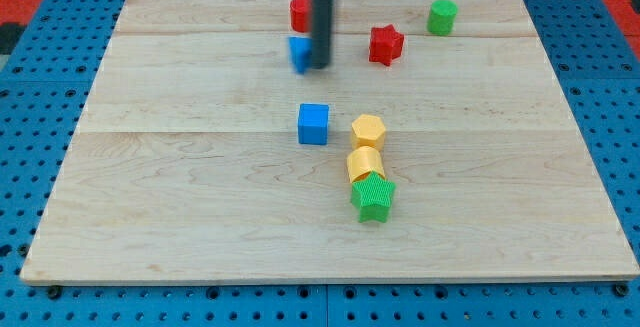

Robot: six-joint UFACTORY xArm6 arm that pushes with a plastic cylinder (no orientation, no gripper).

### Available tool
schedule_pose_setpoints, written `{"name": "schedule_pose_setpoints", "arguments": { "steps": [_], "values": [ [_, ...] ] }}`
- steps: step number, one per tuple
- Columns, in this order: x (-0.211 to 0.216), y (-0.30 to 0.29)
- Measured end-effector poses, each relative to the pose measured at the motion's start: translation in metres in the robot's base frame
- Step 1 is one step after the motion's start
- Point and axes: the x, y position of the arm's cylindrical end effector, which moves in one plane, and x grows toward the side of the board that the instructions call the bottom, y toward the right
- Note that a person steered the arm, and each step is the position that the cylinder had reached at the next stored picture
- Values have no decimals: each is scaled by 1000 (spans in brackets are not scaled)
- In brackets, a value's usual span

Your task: Push the blue cube vertically below the blue triangle

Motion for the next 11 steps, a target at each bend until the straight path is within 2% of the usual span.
{"name": "schedule_pose_setpoints", "arguments": {
  "steps": [2, 3, 4, 5, 6, 8, 9, 10, 11],
  "values": [
    [-83, -92],
    [-102, -74],
    [-91, -52],
    [-12, -8],
    [24, 60],
    [101, 106],
    [121, 25],
    [109, -5],
    [79, -73]
  ]
}}
